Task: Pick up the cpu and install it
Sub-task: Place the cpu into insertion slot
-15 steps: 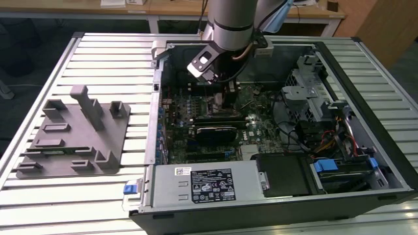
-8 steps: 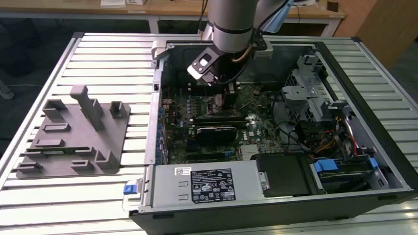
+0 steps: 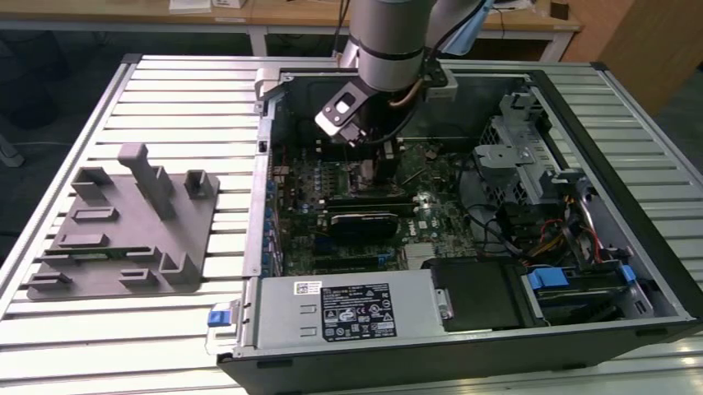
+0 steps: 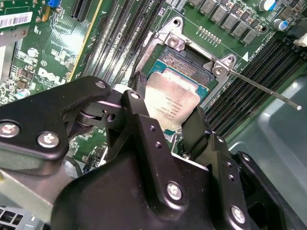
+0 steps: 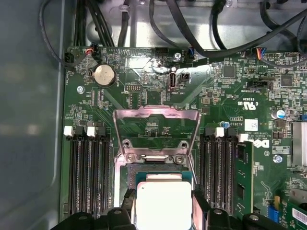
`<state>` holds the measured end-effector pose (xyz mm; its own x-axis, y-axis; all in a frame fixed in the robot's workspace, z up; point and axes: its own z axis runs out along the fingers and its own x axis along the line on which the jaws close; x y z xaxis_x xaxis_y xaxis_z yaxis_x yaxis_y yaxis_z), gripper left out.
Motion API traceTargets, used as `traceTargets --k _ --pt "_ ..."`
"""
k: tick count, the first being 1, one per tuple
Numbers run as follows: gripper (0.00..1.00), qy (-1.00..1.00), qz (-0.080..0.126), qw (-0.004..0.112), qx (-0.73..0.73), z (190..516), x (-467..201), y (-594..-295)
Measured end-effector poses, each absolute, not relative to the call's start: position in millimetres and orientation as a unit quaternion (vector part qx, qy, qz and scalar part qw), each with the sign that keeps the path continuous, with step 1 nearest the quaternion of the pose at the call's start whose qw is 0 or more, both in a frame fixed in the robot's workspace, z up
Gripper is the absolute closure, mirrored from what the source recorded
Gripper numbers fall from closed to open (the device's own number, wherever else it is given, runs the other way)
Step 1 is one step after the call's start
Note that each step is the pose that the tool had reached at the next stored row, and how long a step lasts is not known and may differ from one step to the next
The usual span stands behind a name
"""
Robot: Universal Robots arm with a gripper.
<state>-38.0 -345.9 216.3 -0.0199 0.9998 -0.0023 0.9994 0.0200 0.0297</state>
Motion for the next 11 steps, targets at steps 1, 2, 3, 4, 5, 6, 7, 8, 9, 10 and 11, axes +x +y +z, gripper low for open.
traceTargets --k 1,2,3,4,5,6,7,8,9,10,11 --pt "0.45 0.714 0.010 0.011 0.700 215.7 -38.0 -345.7" --pt "0.45 0.714 0.010 0.011 0.700 215.2 -38.0 -345.4" --pt "0.45 0.714 0.010 0.011 0.700 214.6 -38.0 -345.2" --pt "0.45 0.714 0.010 0.011 0.700 214.0 -38.0 -345.0" --pt "0.45 0.714 0.010 0.011 0.700 213.4 -38.0 -344.7" --pt "0.45 0.714 0.010 0.011 0.700 212.9 -38.0 -344.5" --pt "0.45 0.714 0.010 0.011 0.700 212.3 -38.0 -344.3" --pt "0.45 0.714 0.010 0.011 0.700 211.6 -38.0 -344.1" --pt "0.45 0.714 0.010 0.011 0.700 210.9 -38.2 -343.9" --pt "0.45 0.714 0.010 0.011 0.700 210.2 -38.4 -343.6" --pt "0.45 0.714 0.010 0.011 0.700 209.6 -38.8 -343.4"
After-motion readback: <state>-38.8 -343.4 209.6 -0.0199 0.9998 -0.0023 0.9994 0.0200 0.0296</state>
